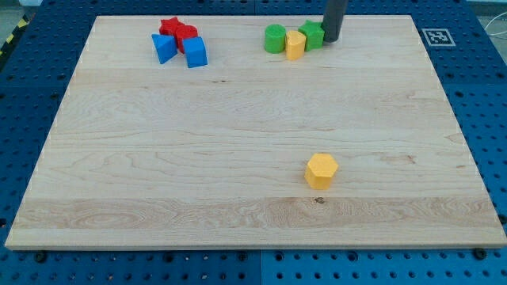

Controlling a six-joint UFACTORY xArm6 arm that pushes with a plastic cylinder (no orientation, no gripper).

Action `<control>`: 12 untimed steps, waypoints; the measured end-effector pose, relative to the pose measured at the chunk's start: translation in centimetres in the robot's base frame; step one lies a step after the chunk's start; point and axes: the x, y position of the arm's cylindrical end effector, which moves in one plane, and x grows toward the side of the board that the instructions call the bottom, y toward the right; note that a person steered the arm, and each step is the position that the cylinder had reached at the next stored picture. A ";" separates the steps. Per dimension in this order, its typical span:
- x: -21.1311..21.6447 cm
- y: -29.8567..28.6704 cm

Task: Slide the yellow hexagon closer to the group of the blocks

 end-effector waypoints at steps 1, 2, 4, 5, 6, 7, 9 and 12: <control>-0.7 -1.0; 0.5 1.6; 5.3 6.5; 8.3 7.7; 12.6 7.6; 17.2 6.9; 20.2 1.8; 25.5 -6.1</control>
